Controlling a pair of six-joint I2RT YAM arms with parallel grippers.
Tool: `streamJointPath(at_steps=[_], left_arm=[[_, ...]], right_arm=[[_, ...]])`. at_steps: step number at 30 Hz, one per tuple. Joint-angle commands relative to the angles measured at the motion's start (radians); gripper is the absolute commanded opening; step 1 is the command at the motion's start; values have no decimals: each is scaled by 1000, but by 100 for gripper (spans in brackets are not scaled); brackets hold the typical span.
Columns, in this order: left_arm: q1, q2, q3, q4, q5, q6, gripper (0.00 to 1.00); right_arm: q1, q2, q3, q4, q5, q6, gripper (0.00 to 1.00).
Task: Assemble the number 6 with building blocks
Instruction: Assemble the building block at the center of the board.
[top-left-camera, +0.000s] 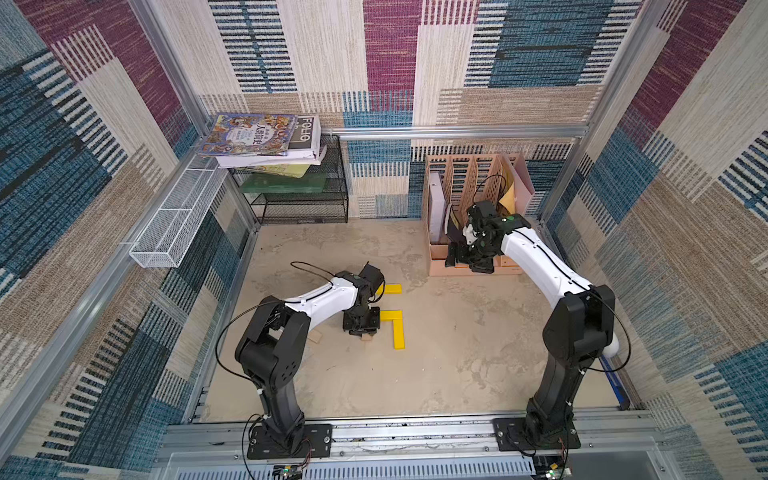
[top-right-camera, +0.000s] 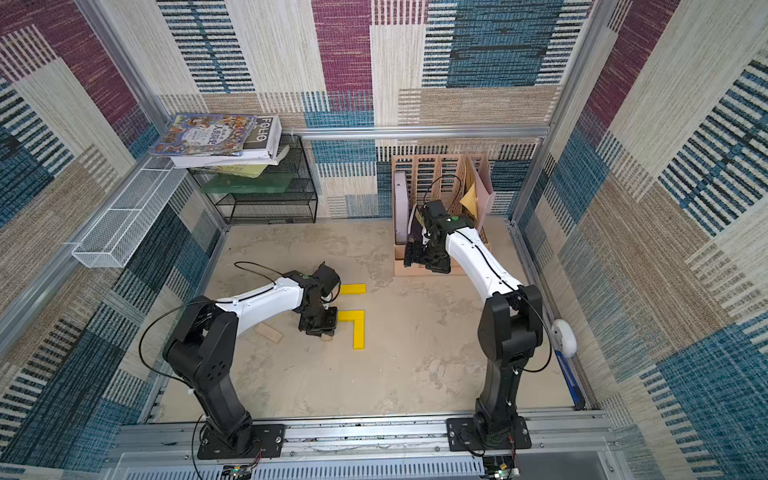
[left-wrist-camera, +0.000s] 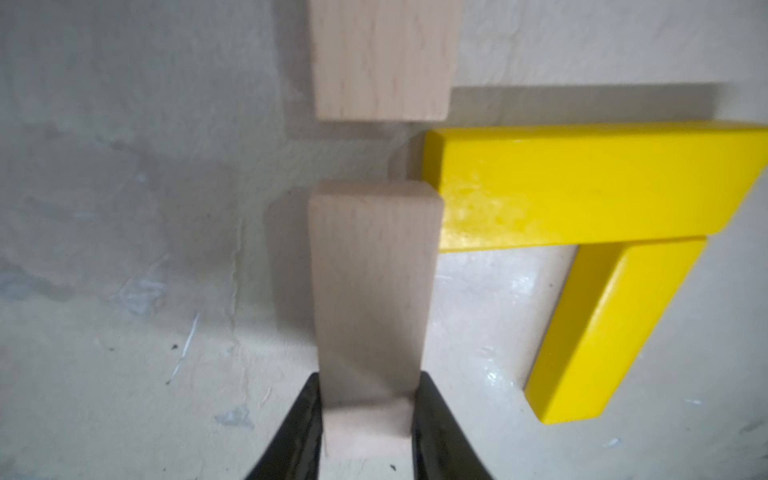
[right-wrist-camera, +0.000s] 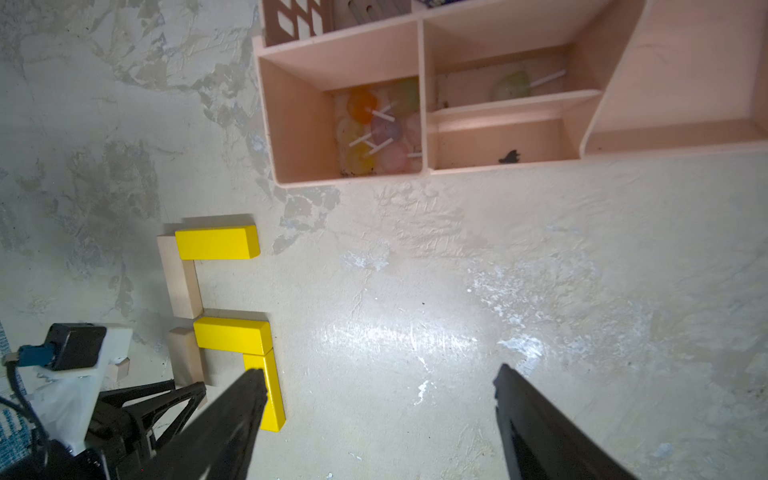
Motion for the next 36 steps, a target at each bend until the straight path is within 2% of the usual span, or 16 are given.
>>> streamJointPath(at_steps=[1, 21, 36], left_arm=[[0, -39, 5, -26, -24, -11, 43], [-1, 21, 3, -2, -102, -19, 44], [-1, 70, 35, 21, -88, -30, 44]], right_arm=[[4, 5, 2, 11, -3, -4, 91], [9, -15, -19, 19, 6, 6, 91], [4, -35, -40, 17, 14, 0, 90]])
